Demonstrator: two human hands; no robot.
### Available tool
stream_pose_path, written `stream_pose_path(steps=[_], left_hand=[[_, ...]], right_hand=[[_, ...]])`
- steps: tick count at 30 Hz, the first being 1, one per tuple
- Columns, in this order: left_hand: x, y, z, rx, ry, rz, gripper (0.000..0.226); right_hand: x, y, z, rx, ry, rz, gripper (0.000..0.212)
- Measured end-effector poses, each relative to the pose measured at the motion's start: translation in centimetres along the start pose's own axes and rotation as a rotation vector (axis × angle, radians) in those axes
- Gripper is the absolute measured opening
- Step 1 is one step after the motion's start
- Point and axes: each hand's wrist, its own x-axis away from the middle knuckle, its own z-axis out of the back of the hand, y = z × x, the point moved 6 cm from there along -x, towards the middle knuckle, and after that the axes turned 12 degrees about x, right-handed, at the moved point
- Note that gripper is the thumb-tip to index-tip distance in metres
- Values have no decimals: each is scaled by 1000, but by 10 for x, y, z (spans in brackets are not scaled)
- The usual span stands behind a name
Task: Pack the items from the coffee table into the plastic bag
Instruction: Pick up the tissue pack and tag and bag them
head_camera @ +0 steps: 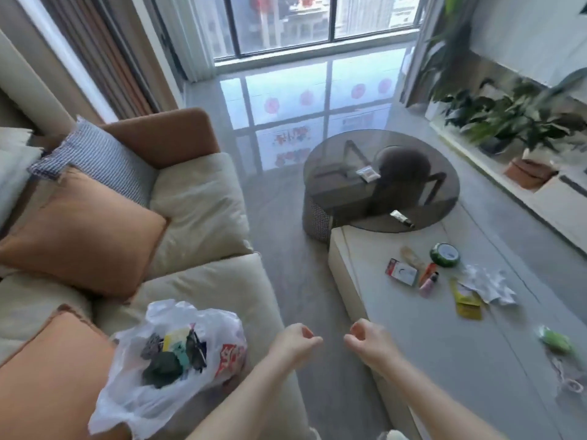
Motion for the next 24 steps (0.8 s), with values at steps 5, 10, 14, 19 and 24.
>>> stream_pose_path(steps=[5, 10, 14, 19, 24], left_hand=[[-16, 62, -91, -162, -136, -17, 35], [-26, 132, -183, -300, -223, -86, 24], [-39, 174, -253, -356, -261, -111, 20], [-65, 205, -336, -415, -340, -157, 17], [-93, 217, -402, -473, -416, -165, 13]], right_hand=[[10, 110, 34, -91, 94, -186, 27], [16, 220, 56, -183, 149, -334, 30], [16, 298, 70, -218, 169, -413, 31], [5, 389, 75, -230, 174, -518, 26], [-10, 460, 72, -269, 150, -621, 18]])
